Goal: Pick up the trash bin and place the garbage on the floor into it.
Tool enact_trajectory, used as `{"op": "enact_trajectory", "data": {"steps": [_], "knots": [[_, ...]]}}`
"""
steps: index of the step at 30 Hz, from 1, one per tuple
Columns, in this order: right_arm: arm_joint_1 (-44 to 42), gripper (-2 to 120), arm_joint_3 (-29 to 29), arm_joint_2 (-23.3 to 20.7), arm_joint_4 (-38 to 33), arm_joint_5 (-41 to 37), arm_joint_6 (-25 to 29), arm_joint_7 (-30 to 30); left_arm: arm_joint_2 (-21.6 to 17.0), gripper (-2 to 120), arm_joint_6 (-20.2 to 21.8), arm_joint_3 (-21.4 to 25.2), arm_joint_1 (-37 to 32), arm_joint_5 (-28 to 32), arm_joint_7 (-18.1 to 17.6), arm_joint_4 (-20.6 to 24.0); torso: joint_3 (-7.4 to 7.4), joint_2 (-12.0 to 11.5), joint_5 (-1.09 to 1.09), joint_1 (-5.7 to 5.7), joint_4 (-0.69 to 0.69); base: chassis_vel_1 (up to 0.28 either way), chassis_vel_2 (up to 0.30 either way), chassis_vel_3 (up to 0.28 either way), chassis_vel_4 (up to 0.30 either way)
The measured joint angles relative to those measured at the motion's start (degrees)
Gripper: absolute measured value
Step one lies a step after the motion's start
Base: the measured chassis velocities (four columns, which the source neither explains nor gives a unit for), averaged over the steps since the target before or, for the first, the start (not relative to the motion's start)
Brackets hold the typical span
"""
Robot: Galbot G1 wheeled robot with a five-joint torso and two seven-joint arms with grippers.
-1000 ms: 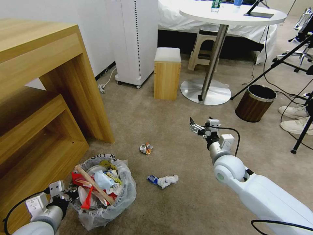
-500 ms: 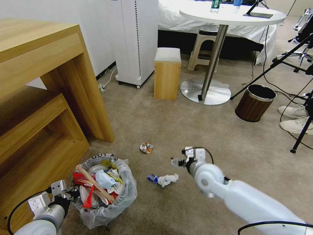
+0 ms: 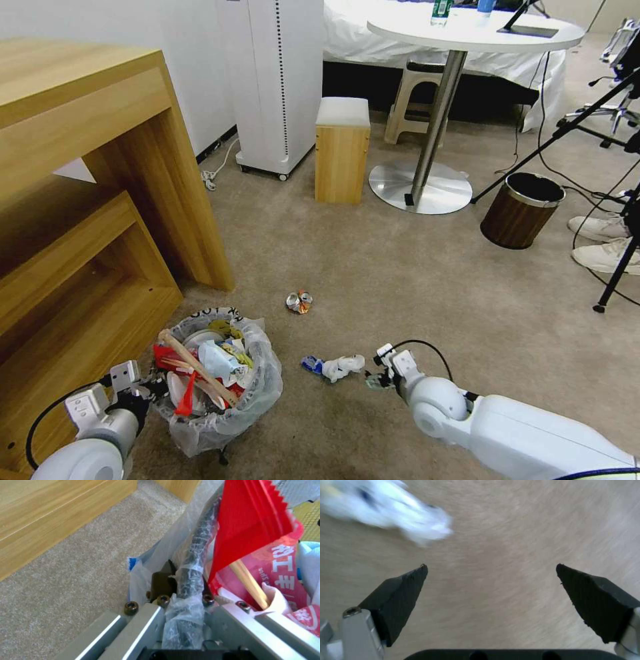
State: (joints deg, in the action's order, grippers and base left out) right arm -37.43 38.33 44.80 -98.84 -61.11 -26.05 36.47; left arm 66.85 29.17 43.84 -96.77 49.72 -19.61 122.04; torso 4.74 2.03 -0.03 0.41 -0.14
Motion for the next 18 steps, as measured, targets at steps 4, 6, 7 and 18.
{"op": "enact_trajectory", "data": {"steps": [4, 6, 7, 18], "knots": [[2.75, 96, 7.05, -2.51, 4.87, 12.54, 2.74, -6.58, 0.56, 0, -0.22, -0.36, 0.28, -0.08, 0.07, -0.23, 0.0, 0.0, 0.01, 0.0, -0.01, 0.0, 0.0, 0.0, 0.0], [3.75, 94, 9.37, -2.34, 10.31, 22.93, 7.15, -10.37, 0.88, 0, -0.48, -0.35, 0.29, -0.26, 0.15, -0.23, 0.0, 0.0, -0.01, 0.0, 0.0, 0.0, 0.0, 0.0, 0.0], [4.05, 92, 9.65, -1.63, 14.02, 29.04, 10.94, -13.6, 1.17, 0, -0.76, -0.35, 0.11, -0.49, 0.34, -0.22, 0.0, 0.0, 0.02, 0.0, -0.01, 0.0, 0.0, 0.0, 0.0], [5.45, 100, 11.47, 6.21, 25.81, 42.87, 25.17, -23.29, 3.02, 0, -1.54, -0.31, -1.39, -1.51, 0.71, 1.35, 0.01, 0.0, 0.0, 0.0, 0.0, 0.0, 0.0, 0.0, 0.0]]}}
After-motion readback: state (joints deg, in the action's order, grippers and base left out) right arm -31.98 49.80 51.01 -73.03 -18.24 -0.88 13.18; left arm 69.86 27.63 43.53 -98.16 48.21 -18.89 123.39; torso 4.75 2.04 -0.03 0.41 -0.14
